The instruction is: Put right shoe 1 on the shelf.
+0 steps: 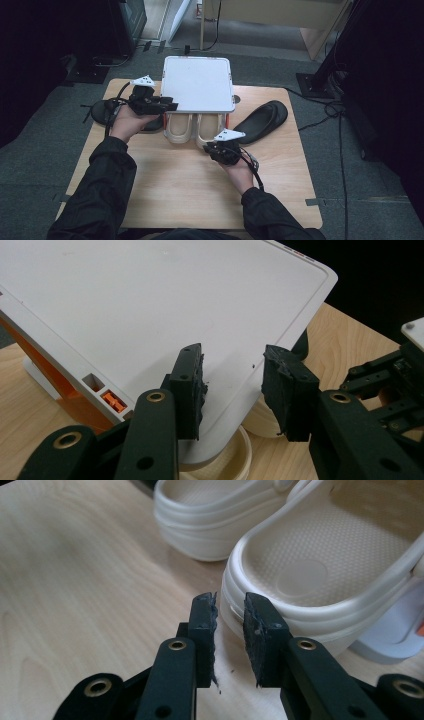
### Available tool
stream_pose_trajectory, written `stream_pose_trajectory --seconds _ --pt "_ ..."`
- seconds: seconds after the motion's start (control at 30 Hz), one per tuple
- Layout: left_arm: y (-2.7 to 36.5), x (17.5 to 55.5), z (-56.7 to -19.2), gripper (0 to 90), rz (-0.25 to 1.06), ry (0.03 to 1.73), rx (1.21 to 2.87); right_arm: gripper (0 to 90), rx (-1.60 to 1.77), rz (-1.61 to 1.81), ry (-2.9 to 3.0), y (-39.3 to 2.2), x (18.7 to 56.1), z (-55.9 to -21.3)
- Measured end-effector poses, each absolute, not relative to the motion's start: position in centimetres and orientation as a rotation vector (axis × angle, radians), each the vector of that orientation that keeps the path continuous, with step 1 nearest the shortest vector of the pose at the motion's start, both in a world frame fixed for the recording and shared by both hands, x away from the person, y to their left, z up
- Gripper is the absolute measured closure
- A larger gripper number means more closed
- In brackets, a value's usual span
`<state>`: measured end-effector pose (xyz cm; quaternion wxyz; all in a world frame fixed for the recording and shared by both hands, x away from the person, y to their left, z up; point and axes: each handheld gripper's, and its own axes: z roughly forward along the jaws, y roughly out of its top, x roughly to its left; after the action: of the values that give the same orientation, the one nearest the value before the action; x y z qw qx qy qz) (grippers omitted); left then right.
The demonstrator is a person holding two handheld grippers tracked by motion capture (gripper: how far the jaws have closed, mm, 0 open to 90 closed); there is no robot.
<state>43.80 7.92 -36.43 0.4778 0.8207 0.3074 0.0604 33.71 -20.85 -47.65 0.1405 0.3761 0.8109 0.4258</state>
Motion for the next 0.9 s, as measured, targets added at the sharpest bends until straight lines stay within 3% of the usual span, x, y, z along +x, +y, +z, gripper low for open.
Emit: stream_pose_trajectory --seconds 0.6,0.9 --pt "8.1 43.9 -36.4 60.1 0.120 0.753 1.996 71.1 1.114 1.267 2.324 -21.1 35.7 -48.0" --pt "8.1 43.7 -36.1 50.1 0.114 0.760 2.013 67.9 1.104 1.320 2.367 -21.7 35.5 -47.8"
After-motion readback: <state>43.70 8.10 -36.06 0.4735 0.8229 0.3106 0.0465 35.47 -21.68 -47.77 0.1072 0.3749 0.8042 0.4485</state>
